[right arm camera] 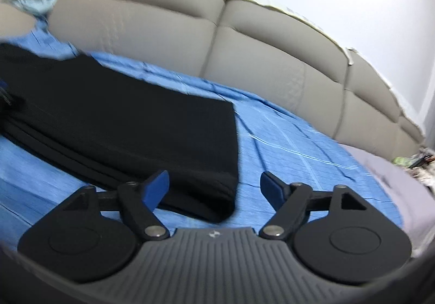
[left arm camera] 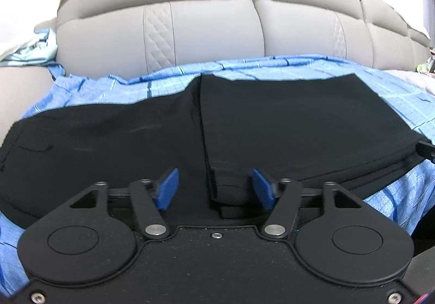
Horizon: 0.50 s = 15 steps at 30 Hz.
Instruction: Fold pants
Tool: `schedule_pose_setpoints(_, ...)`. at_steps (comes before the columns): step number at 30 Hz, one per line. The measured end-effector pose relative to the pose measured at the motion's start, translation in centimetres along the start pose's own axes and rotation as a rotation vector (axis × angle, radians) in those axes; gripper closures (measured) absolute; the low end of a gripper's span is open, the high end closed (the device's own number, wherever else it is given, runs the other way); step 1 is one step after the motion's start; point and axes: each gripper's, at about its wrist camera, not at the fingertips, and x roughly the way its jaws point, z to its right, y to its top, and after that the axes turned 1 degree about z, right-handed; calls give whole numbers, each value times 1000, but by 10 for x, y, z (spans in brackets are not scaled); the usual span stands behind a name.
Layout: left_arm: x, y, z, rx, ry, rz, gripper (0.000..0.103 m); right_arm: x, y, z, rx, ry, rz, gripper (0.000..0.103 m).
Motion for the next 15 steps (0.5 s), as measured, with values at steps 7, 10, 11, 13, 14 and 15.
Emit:
schedule_pose_setpoints(7,-29,12,-37,-131,90,190,0,-3,37,-26,88,119,110,8)
schedule_pose_setpoints(10,-28,19,-66,-256,189,194,0,19,54,-42,146,169,119,5)
schedule_pose_setpoints(11,-27,20,-75,-290,210,185,0,28,60,-49,164,192,109,4)
schedule_pose_setpoints(13,-29,20,-93,-370,247,182,0,50,73,-67,183,227,75,4)
schedule_pose_setpoints(14,-31,19,-99,-397,264,186,0,62,79,-76,186,233,61,4)
schedule_pose_setpoints(15,-32,19,-105,-419,284,189,0,73,85,-82,187,238,49,4)
